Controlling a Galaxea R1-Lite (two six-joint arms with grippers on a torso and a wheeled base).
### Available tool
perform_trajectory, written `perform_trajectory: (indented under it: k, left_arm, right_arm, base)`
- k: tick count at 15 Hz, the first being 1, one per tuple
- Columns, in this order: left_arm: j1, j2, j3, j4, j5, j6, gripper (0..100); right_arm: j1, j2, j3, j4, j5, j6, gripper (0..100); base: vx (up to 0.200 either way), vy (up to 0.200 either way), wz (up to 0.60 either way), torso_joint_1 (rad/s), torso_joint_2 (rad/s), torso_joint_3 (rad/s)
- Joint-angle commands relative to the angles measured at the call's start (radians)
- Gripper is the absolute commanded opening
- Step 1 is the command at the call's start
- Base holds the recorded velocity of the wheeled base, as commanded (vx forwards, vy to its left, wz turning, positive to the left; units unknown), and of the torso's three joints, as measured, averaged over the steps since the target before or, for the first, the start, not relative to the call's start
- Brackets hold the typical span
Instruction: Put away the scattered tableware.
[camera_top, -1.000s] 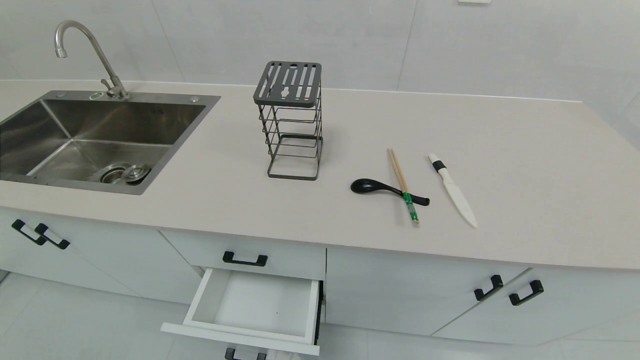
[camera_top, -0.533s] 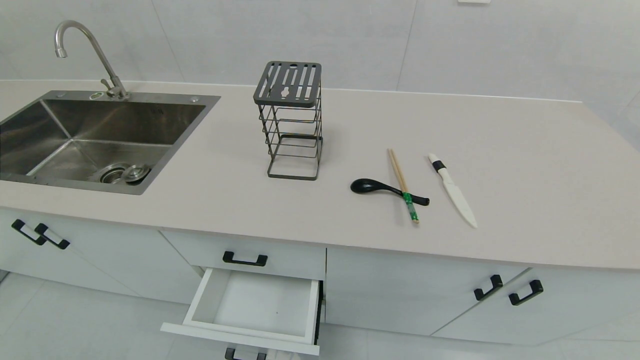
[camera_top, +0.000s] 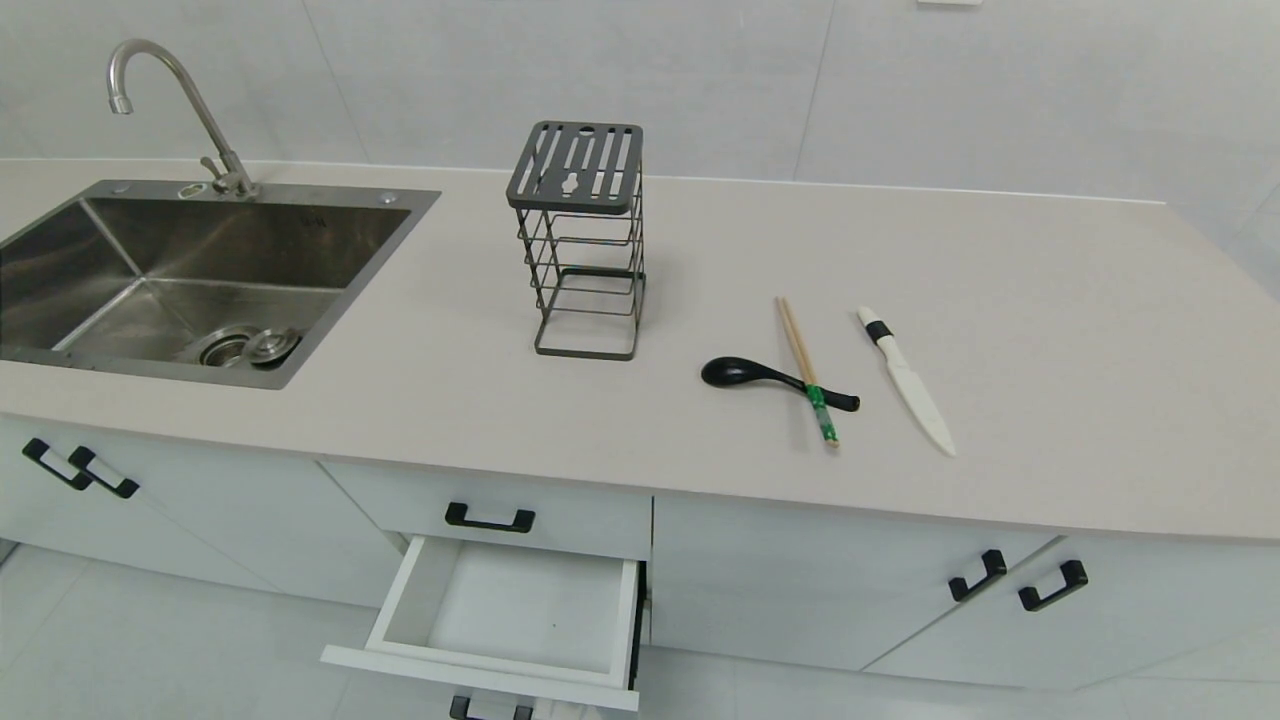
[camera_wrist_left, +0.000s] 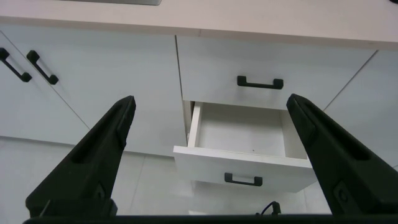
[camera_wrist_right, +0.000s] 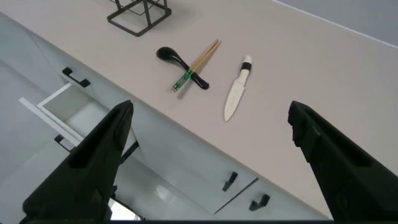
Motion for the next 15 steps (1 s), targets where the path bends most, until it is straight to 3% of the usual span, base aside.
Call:
perform_trajectory:
  k: [1,3,6,9,10,13,15]
  left_arm:
    - [0.000,0.001,0.000,0.000,0.000,0.000,100]
    - [0.000,0.001,0.000,0.000,0.000,0.000,100]
    - [0.000,0.001,0.000,0.000,0.000,0.000,100]
    - [0.000,0.001,0.000,0.000,0.000,0.001,100]
    - [0.000,0.001,0.000,0.000,0.000,0.000,100]
    - [0.000,0.001,0.000,0.000,0.000,0.000,100]
    - [0.000,0.001,0.000,0.000,0.000,0.000,100]
  right_arm:
    - [0.034,0.158,-0.026,-0.054,-0.002,0.000,100]
    - [0.079,0.272,-0.021,-0.065,-0.012,0.000,100]
    - [0.247,0.431,-0.039,-0.105,-0.164,0.006,100]
    - [0.476,0.657,-0.105,-0.180,-0.393,0.144,100]
    - [0.520,0.704,-0.101,-0.201,-0.414,0.220,100]
    - [0.594,0.784,-0.145,-0.224,-0.471,0.368,100]
    - [0.594,0.813,-0.141,-0.224,-0.482,0.370,100]
  base:
    - [0.000,0.000,0.00,0.000,0.00,0.000]
    - [0.000,0.000,0.00,0.000,0.00,0.000]
    - [0.000,0.000,0.00,0.000,0.00,0.000]
    - [0.000,0.000,0.00,0.000,0.00,0.000]
    - [0.000,0.000,0.00,0.000,0.00,0.000]
    - [0.000,0.000,0.00,0.000,0.00,0.000]
    - [0.000,0.000,0.00,0.000,0.00,0.000]
